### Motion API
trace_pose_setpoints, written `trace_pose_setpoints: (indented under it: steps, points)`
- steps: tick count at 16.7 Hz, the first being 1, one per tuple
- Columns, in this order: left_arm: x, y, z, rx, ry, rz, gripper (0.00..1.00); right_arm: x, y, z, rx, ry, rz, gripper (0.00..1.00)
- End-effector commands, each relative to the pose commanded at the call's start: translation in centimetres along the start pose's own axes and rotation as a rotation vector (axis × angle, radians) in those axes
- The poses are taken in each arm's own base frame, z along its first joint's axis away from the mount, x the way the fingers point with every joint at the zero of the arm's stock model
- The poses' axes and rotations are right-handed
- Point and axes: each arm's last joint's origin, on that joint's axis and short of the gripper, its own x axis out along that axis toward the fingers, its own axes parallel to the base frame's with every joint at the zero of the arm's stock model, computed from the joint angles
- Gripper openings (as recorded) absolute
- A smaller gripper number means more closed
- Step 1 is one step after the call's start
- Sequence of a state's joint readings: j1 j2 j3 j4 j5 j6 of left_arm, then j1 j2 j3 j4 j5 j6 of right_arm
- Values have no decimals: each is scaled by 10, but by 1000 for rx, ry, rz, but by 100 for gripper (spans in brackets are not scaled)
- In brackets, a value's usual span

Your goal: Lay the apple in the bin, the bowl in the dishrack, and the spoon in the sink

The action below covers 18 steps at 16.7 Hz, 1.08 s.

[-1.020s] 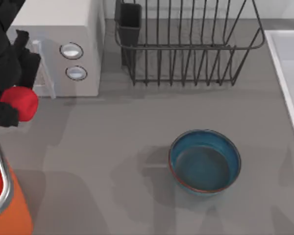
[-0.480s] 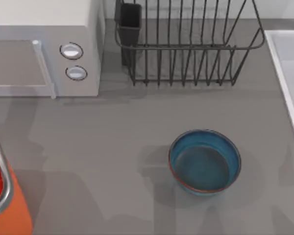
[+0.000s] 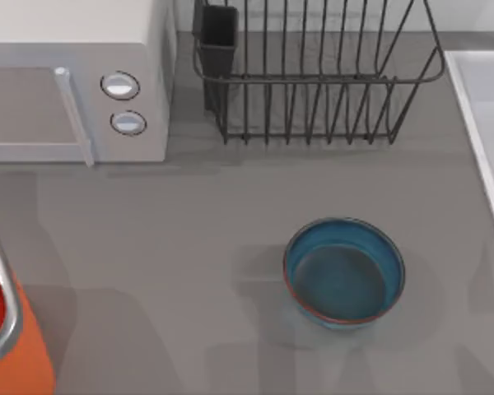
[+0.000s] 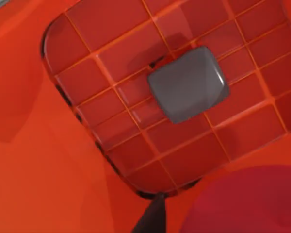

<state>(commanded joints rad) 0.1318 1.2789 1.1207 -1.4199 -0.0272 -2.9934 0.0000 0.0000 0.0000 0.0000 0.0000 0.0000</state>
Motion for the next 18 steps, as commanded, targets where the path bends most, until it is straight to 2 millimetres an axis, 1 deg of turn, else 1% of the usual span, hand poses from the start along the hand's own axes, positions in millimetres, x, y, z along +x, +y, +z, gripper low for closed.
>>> trace_pose_setpoints:
  steps: [5, 7, 9, 13, 14, 15, 18]
  points:
    - [0, 1, -1, 7, 1, -1, 0, 0, 0, 0, 0, 0, 0, 100]
    - [4, 1, -1, 9, 4, -2, 0, 0, 0, 0, 0, 0, 0, 100]
    - [16, 0, -3, 7, 14, -7, 0, 0, 0, 0, 0, 0, 0, 100]
    - [57, 1, -3, 3, 7, -3, 0, 0, 0, 0, 0, 0, 0, 100]
    - [64, 1, -2, 2, 3, -2, 0, 0, 0, 0, 0, 0, 0, 100]
    - [69, 1, -2, 1, 1, 0, 0, 0, 0, 0, 0, 0, 0, 100]
    - [70, 1, -2, 0, 0, 0, 0, 0, 0, 0, 0, 0, 0, 100]
